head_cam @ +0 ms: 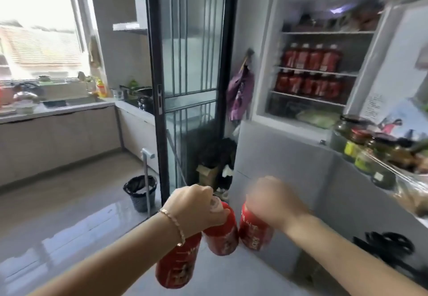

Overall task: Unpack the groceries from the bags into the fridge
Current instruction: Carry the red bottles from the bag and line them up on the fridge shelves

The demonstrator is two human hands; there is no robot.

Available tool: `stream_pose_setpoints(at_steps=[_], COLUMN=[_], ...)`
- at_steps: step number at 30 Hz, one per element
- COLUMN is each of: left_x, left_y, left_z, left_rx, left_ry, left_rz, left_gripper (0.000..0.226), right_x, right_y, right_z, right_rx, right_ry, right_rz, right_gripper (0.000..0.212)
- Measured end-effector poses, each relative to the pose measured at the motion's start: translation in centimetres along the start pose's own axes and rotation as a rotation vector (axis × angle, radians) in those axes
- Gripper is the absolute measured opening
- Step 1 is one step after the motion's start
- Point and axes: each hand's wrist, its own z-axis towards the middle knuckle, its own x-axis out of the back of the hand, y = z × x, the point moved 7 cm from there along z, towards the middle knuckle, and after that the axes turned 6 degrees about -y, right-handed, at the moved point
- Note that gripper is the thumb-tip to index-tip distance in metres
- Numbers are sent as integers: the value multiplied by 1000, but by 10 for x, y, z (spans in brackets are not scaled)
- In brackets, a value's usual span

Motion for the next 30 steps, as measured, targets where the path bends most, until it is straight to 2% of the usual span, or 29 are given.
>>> stream_pose_setpoints(at_steps=[6, 11, 15, 23, 26, 30], left_x=[-1, 24, 48, 44, 32, 29], left_y=[36, 56, 78, 122, 139, 160], left_z=[168, 293, 404, 567, 627, 703], left_rx=[-194, -381, -493, -539, -537, -520], left_ry=[38, 71, 119, 186, 221, 254], left_rz=[-53, -22, -29, -105, -103, -132], left_gripper=[48, 38, 40, 44, 43, 40], right_x=[28, 63, 95, 128, 141, 167], right_y=[100, 151, 199, 311, 359, 423], right_z=[103, 189, 263, 370, 415, 474], right_rx=[-204, -323, -439, -587, -582, -560], right_ry=[122, 193, 297, 498, 634, 798], right_rz=[-19, -24, -38, 18, -4, -6], right_gripper=[23, 23, 24, 34, 38, 23])
